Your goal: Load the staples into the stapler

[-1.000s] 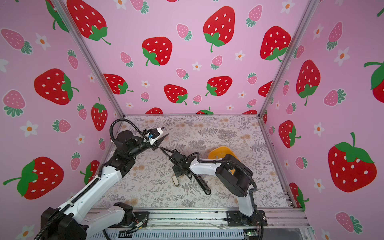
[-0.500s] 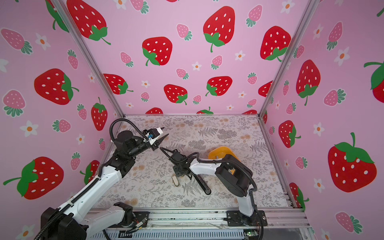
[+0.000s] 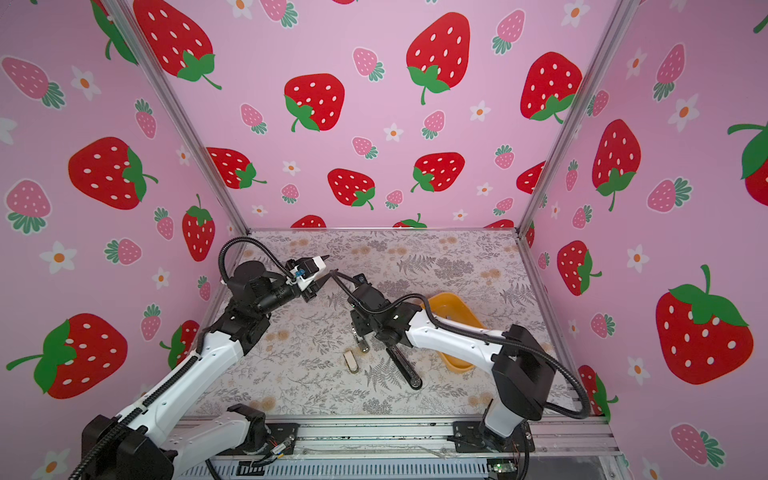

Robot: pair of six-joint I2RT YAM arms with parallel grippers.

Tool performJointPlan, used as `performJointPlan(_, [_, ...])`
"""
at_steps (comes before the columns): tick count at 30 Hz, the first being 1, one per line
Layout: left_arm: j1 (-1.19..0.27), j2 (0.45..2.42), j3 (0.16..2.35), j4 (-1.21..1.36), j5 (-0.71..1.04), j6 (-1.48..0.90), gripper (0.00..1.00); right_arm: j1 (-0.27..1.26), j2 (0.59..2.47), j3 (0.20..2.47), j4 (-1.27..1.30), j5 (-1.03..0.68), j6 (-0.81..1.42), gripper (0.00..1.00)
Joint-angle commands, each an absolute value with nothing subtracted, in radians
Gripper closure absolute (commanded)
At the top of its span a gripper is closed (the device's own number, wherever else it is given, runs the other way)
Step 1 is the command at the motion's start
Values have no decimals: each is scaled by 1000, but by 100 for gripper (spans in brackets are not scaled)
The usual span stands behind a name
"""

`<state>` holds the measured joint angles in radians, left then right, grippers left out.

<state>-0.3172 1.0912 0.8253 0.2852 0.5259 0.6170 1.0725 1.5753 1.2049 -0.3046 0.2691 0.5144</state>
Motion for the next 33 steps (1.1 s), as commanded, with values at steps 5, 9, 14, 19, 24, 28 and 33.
performJointPlan(5, [-405, 1071, 866, 90, 589, 791, 54, 849, 1348, 1099, -241, 249, 422, 50])
performJointPlan(9, [-541, 1091, 934, -195, 541, 1005, 51, 668, 1254, 986, -128, 215, 392, 49])
performJointPlan(14, [-681, 1154, 992, -484, 464, 1204, 48, 531, 1183, 827, 3, 137, 474, 49])
performJointPlan(19, [-782, 1248, 1030, -639, 273, 1264, 50, 519, 1146, 661, 160, 244, 480, 49])
performJointPlan(24, [-865, 1331, 1039, -772, 129, 1319, 52, 517, 1139, 651, 161, 268, 457, 49])
performJointPlan(28, [-916, 1392, 1042, -846, 35, 1321, 51, 517, 1132, 636, 172, 269, 452, 45])
performJointPlan(33, [-947, 1486, 1064, -898, -44, 1311, 51, 517, 1157, 637, 179, 259, 448, 44])
